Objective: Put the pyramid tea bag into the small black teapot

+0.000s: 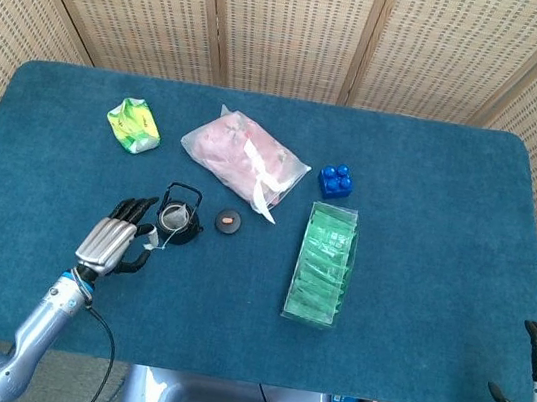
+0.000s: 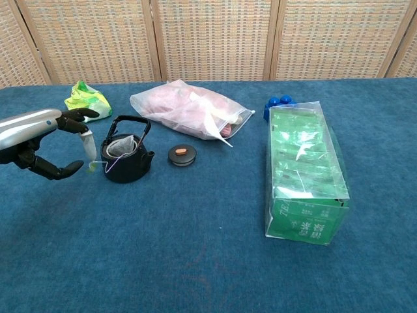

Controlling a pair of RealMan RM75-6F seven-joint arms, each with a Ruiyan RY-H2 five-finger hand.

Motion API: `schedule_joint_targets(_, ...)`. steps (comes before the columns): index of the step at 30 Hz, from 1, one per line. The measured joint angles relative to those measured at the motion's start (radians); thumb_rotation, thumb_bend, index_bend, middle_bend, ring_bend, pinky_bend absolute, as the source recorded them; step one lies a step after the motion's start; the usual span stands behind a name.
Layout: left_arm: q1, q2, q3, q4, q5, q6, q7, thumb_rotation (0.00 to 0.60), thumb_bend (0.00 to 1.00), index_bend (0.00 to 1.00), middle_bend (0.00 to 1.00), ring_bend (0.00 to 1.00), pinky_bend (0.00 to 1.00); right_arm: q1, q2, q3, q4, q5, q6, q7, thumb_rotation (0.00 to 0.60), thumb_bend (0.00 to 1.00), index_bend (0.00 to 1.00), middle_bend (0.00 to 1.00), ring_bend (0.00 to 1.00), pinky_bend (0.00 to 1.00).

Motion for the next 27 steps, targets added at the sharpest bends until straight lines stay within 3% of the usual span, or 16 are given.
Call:
schedule_joint_targets(13, 0.025, 0.018, 0.028, -0.034, 0.004, 0.036, 0.090, 0.600, 0.57, 0.31, 0.02, 0.00, 0.01, 0.001, 0.004, 0.001, -0.007, 0.000, -0.001, -0.004, 0.600, 0.12, 0.11, 0.20, 0.03, 0.10)
schedule_joint_targets(16, 0.028, 0.024, 0.023, -0.036, 0.028, 0.073, 0.124, 0.600, 0.57, 0.30, 0.20, 0.17, 0.24, 0.002, 0.004, 0.000, -0.006, 0.000, -0.003, -0.003, 0.600, 0.12, 0.11, 0.20, 0.03, 0.10)
schedule_joint_targets(19, 0.027, 0.034, 0.015, -0.039, 0.054, 0.108, 0.172, 0.600, 0.57, 0.30, 0.46, 0.50, 0.52, 0.003, 0.001, 0.000, -0.003, -0.001, -0.004, 0.000, 0.600, 0.12, 0.11, 0.20, 0.03, 0.10)
schedule_joint_targets(22, 0.012, 0.065, 0.004, -0.055, 0.056, 0.104, 0.238, 0.600, 0.57, 0.30, 0.68, 0.68, 0.65, 0.003, -0.001, -0.001, 0.001, -0.002, -0.004, 0.005, 0.600, 0.12, 0.11, 0.20, 0.03, 0.10)
schedule_joint_targets(24, -0.003, 0.092, -0.004, -0.078, 0.037, 0.082, 0.290, 0.600, 0.58, 0.29, 0.75, 0.74, 0.69, 0.002, -0.001, -0.001, 0.002, -0.003, -0.002, 0.006, 0.600, 0.12, 0.11, 0.20, 0.03, 0.10)
schedule_joint_targets(27, -0.029, 0.126, -0.011, -0.112, -0.006, 0.045, 0.366, 0.600, 0.69, 0.26, 0.82, 0.78, 0.72, 0.001, -0.002, -0.002, 0.003, -0.004, 0.001, 0.009, 0.600, 0.12, 0.11, 0.20, 0.03, 0.10)
